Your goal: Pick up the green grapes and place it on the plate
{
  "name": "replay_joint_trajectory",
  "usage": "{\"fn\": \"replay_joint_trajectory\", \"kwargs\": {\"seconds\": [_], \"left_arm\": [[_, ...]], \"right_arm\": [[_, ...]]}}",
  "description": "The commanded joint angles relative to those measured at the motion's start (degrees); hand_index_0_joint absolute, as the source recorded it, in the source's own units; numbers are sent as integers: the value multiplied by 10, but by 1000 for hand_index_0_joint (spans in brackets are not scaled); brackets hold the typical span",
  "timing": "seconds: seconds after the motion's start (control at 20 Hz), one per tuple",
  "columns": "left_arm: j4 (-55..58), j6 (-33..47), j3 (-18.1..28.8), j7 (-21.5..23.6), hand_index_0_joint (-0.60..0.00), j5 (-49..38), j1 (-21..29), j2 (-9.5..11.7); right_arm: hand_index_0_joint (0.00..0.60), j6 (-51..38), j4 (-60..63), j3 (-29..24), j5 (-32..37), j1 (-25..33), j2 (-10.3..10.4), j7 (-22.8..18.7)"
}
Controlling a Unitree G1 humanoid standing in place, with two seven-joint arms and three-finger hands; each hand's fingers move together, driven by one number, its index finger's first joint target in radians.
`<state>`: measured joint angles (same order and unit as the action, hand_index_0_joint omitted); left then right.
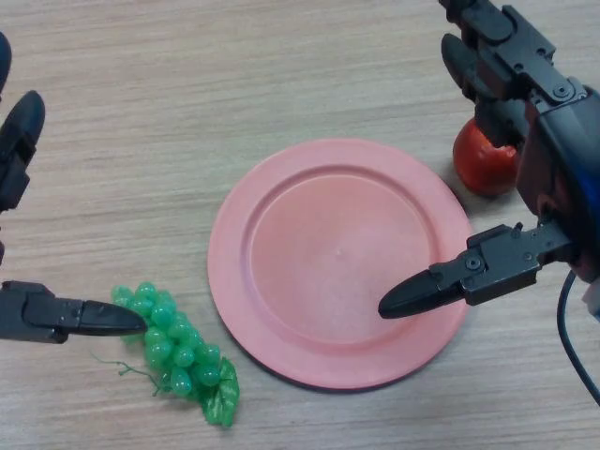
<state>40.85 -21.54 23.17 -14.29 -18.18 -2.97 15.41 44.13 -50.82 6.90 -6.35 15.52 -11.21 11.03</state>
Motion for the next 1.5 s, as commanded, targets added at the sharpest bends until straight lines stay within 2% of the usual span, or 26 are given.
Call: {"fn": "replay_joint_trajectory", "kwargs": {"seconds": [0.05, 0.45, 0.55, 0.6, 0.7, 0.8, 0.9, 1.15, 1.3, 1.5], "left_arm": [[28, 94, 26, -2, 0, 12, 2, 16], [29, 112, 25, -9, 0, 25, -15, 1], [14, 145, 26, -17, 0, 38, -32, -12], [-10, 196, 21, -23, 0, 68, -52, -28], [-55, 266, 9, -21, 0, 113, -90, -41], [-92, 314, -3, -15, 0, 148, -131, -44], [-134, 351, -9, -1, 0, 181, -152, -45], [-237, 417, -51, 46, 0, 272, -153, -45], [-273, 423, -80, 73, 0, 328, -131, -45], [-293, 403, -108, 116, 0, 409, -107, -32]], "right_arm": [[0, -65, -29, -14, 8, 25, -1, -4], [0, -65, -38, -13, 12, 19, -1, -10], [0, -69, -36, -9, 10, 18, -1, -12], [0, -70, -34, -7, 8, 18, 0, -12], [0, -73, -31, -1, 5, 16, 2, -12], [0, -75, -30, 3, 5, 13, 3, -12], [0, -79, -31, 4, 8, 8, 3, -13], [0, -77, -38, 6, 13, 3, 3, -13], [0, -74, -44, 4, 19, -1, 3, -14], [0, -68, -56, -12, 32, -10, 3, -19]]}}
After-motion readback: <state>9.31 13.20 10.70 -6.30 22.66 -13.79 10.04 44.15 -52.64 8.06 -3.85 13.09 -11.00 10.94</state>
